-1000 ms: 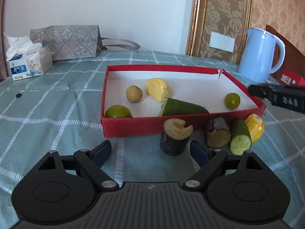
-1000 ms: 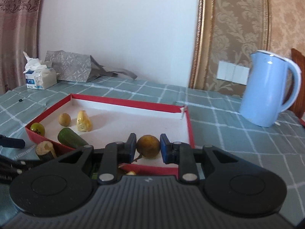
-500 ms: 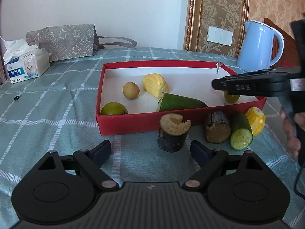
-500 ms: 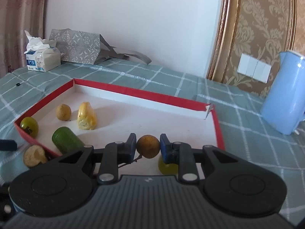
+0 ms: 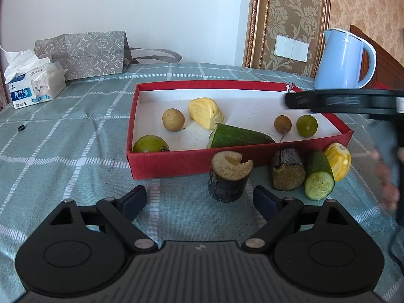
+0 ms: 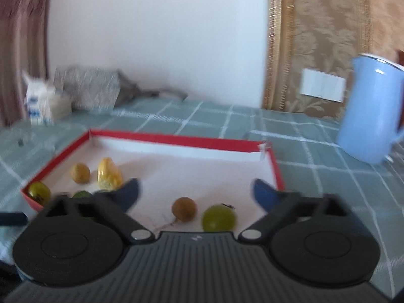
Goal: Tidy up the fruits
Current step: 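Drop the brown fruit into the box with right gripper while left gripper moves to dark chunk, then close the left gripper on the dark cylindrical chunk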
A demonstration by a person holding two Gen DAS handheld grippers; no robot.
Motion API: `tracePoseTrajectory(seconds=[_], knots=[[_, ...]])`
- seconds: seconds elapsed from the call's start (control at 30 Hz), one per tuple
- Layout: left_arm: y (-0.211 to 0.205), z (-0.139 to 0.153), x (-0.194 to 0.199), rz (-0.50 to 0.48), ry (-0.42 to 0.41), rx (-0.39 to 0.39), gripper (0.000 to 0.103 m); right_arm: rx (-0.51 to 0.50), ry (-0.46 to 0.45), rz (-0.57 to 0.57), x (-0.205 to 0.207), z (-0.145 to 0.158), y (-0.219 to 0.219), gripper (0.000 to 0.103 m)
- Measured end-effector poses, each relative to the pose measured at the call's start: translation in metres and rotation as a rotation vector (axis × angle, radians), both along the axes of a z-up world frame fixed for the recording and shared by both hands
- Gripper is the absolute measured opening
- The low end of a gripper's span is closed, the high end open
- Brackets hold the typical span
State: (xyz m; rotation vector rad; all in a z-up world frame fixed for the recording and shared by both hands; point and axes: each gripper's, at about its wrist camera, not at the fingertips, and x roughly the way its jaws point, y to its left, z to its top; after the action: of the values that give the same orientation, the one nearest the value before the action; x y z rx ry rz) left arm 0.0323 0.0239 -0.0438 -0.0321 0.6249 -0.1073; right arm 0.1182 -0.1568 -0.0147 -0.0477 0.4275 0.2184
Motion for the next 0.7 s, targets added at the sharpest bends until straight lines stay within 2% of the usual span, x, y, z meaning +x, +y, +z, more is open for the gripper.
tracePoseTrajectory(seconds=[0.17,0.37,0.47,0.57,0.7], knots=[[0.0,0.0,0.0,0.003,-0.001,-0.005,0.092,0.065,-0.072,-0.12,-0.039,0.005,-0.039,0.103],[0.002,0.0,-0.001,0.01,-0.006,-0.019,0.092,0.178,-0.004,-0.196,-0.05,-0.008,-0.077,0.103],[0.001,0.001,-0.001,0.015,-0.009,-0.023,0.092,0.19,0.001,-0.216,-0.056,-0.012,-0.082,0.103],[0.0,0.001,-0.001,0.011,-0.009,-0.026,0.092,0.14,0.014,-0.24,-0.055,-0.014,-0.073,0.103],[-0.002,0.0,0.0,0.023,-0.006,-0.03,0.092,0.124,0.01,-0.2,-0.061,-0.013,-0.066,0.103]])
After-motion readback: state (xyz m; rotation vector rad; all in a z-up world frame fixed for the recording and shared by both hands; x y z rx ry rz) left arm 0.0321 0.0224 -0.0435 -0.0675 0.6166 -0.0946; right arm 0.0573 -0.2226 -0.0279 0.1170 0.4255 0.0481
